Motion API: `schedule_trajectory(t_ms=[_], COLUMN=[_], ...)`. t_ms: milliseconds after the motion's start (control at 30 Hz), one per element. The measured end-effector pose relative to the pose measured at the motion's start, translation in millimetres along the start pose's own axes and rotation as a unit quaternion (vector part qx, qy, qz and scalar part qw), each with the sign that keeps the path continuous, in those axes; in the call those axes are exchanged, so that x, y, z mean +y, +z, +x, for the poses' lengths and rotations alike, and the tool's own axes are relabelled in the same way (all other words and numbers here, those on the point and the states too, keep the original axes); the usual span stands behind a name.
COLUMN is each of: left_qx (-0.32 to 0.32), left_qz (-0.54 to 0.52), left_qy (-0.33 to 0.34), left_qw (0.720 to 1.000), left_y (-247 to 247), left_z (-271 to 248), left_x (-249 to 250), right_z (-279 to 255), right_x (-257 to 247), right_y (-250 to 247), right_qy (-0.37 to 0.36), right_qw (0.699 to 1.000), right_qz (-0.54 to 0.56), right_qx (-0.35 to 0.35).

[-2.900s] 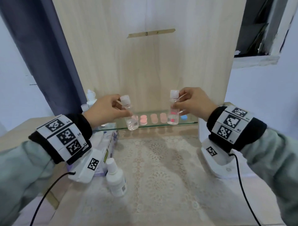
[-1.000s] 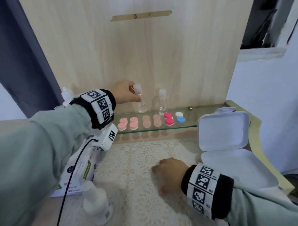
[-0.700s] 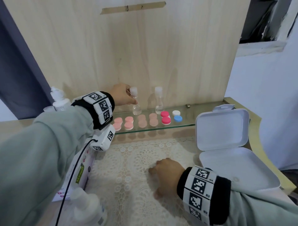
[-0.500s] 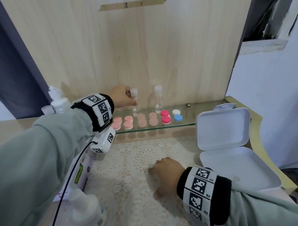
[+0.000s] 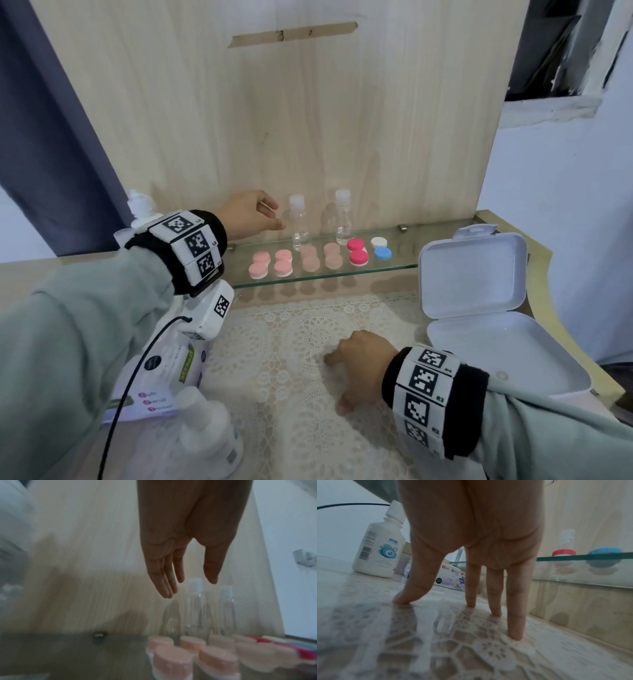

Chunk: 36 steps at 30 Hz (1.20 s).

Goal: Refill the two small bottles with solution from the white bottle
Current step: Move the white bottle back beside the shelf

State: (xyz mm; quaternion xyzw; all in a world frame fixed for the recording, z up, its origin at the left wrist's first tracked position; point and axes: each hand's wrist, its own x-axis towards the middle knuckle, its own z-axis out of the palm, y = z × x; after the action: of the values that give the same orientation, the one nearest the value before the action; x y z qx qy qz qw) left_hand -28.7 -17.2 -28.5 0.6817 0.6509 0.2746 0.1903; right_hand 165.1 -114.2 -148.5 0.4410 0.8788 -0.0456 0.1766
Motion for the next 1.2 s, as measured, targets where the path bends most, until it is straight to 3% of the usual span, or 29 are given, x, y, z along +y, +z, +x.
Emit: schedule_trajectory(t_ms=[133, 233, 333, 533, 633, 733, 967, 1200], left_qx=[0.017, -0.007, -0.036, -0.010, -0.039, -0.054, -0.005, 0.041], left_qz=[0.038, 0.033, 0.009, -0.050, -0.118, -0.098, -0.073, -0.047], left_qy=[0.040, 0.051, 0.039, 0.002, -0.014, -0.040, -0.068, -0.052], left_qw=[0.998, 0.998, 0.999, 0.999, 0.992, 0.993, 0.995, 0.997], left_y=[-28.4, -34.7, -27.9, -2.6, 11.0, 24.0, 32.2, 32.5], left_z=[-53.0, -105.9, -155.8, -220.2, -235.8, -242.0, -243.6, -238.9], left_x=[1.3, -7.1, -30.9, -68.0, -76.9, -82.4, -82.7, -78.5], right_z=[-4.0, -8.3, -14.9, -25.0, -28.2, -29.8, -30.1, -28.7], right_x=[-0.6, 1.1, -3.0, -6.9, -5.1, -4.3, -5.1, -4.8], right_y=[-6.3, -9.1, -9.1, -6.9, -6.2, -5.2, -1.9, -1.9], right_qy=[0.013, 0.039, 0.054, 0.085, 0.094, 0.097, 0.102, 0.101], right_qw=[0.999, 0.995, 0.992, 0.987, 0.985, 0.985, 0.984, 0.983], right_qz=[0.029, 0.091, 0.110, 0.133, 0.141, 0.145, 0.143, 0.153], right_qx=[-0.014, -0.012, -0.012, -0.018, -0.018, -0.013, 0.002, 0.005])
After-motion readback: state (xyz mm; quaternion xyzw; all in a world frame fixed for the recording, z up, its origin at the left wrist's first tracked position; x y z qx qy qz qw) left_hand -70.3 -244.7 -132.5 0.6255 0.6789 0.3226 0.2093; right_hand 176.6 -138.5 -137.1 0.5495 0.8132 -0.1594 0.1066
